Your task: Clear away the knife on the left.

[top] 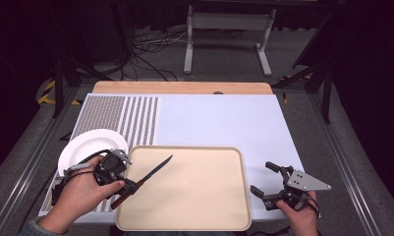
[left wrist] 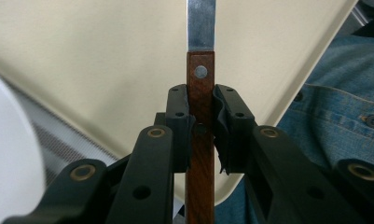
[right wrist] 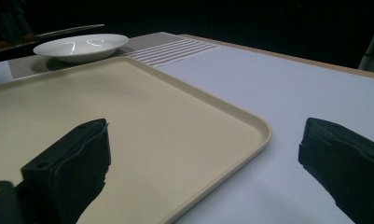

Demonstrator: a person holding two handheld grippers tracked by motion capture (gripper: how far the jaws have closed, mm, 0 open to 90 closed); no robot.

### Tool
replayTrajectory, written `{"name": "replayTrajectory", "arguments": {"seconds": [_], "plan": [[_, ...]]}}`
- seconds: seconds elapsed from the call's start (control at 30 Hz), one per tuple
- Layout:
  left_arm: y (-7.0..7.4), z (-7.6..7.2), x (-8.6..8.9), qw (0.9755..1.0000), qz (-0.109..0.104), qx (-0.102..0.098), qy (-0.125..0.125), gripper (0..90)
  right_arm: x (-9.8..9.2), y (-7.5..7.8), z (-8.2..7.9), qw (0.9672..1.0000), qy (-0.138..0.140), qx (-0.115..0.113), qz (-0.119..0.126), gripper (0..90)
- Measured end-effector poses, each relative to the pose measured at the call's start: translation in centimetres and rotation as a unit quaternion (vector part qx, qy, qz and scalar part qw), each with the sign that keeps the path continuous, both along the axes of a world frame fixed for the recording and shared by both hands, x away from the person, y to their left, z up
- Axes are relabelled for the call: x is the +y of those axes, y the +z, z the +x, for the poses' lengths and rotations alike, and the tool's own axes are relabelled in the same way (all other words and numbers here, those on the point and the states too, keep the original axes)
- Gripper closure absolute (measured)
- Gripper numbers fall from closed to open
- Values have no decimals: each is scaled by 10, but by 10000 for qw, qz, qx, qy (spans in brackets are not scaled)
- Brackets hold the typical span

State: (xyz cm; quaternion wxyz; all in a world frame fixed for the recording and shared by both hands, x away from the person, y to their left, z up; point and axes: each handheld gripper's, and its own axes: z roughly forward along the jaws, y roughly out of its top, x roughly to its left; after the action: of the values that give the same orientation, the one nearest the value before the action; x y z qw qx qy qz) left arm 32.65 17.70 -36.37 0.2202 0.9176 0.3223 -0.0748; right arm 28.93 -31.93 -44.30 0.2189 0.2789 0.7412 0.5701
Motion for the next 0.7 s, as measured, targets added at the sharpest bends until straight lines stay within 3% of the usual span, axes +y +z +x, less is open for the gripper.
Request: {"name": "replayTrajectory", "arguments": {"seconds": [0.3,0.47,0.7], "plan": [[-16,2,-12,9999,-22,161,-53,775,0,0,0,10000,7,-2,-8,26],[-26,2,-15,9997,65,239,-15,775,0,0,0,10000,7,3,-22,26],[-36,4,-17,9992,26,399,60,775,0,0,0,10000,6,5,-19,27]]}}
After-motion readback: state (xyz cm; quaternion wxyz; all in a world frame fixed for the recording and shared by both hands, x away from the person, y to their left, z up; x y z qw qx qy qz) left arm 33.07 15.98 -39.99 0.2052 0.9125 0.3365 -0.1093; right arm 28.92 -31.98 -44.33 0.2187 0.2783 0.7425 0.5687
